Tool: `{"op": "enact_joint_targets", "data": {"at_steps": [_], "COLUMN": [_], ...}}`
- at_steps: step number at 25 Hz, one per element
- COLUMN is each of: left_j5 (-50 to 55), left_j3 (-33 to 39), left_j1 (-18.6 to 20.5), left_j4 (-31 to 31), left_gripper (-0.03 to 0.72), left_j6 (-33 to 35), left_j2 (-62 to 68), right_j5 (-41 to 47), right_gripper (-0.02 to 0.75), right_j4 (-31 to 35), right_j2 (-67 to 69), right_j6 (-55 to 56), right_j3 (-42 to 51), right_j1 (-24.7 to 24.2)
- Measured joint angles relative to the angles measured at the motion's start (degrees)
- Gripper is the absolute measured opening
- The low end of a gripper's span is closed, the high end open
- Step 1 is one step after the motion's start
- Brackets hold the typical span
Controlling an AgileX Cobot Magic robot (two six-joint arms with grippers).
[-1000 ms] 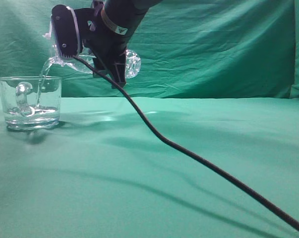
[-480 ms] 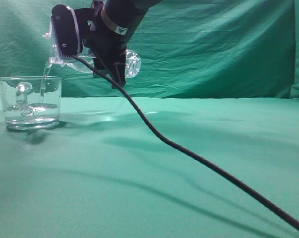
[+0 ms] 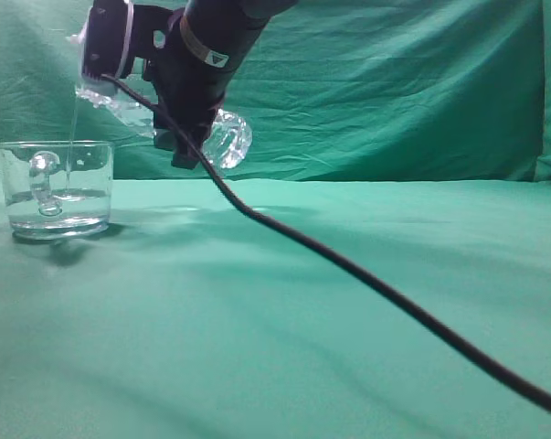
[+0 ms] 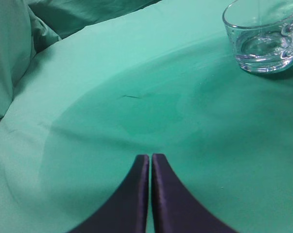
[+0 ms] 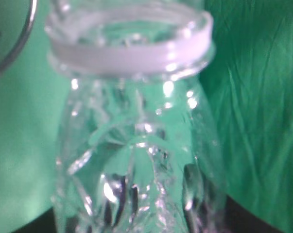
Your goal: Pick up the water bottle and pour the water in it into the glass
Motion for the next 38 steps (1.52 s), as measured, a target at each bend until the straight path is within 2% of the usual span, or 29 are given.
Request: {"op": "enact_joint_targets", "data": {"at_steps": [6, 10, 13, 16, 19, 23, 29, 33, 38], "left_j5": [0.0, 0.0, 0.0, 0.0, 0.0, 0.0, 0.0, 0.0, 0.0], "left_j3": [0.0, 0.0, 0.0, 0.0, 0.0, 0.0, 0.0, 0.0, 0.0], "left_j1": [0.0, 0.0, 0.0, 0.0, 0.0, 0.0, 0.0, 0.0, 0.0], "left_j4": [0.0, 0.0, 0.0, 0.0, 0.0, 0.0, 0.0, 0.0, 0.0], "left_gripper": [0.000, 0.000, 0.000, 0.000, 0.000, 0.000, 0.000, 0.000, 0.000], "left_j6": [0.0, 0.0, 0.0, 0.0, 0.0, 0.0, 0.0, 0.0, 0.0], "left_j2": [0.0, 0.0, 0.0, 0.0, 0.0, 0.0, 0.0, 0.0, 0.0], "right_j5": [-0.7, 6.1, 14.7, 21.7, 25.4, 23.1, 12.1, 3.1, -6.5], "right_gripper": [0.312, 0.312, 0.312, 0.312, 0.312, 0.312, 0.312, 0.312, 0.312], "right_j4": [6.6, 21.2, 35.6, 50.2, 59.4, 62.3, 62.3, 62.1, 61.7], "right_j2": [-0.5, -5.1, -10.2, -14.5, -17.6, -23.8, -36.8, -45.8, -54.1], "right_j6": [21.6, 25.4, 19.9, 7.3, -1.5, -4.4, -4.3, -0.8, 1.1], "right_j3": [0.4, 0.4, 0.4, 0.4, 1.2, 7.9, 25.0, 37.7, 50.6], "right_j1": [0.0, 0.1, 0.1, 0.1, 0.1, 0.1, -2.0, -6.0, -14.0]}}
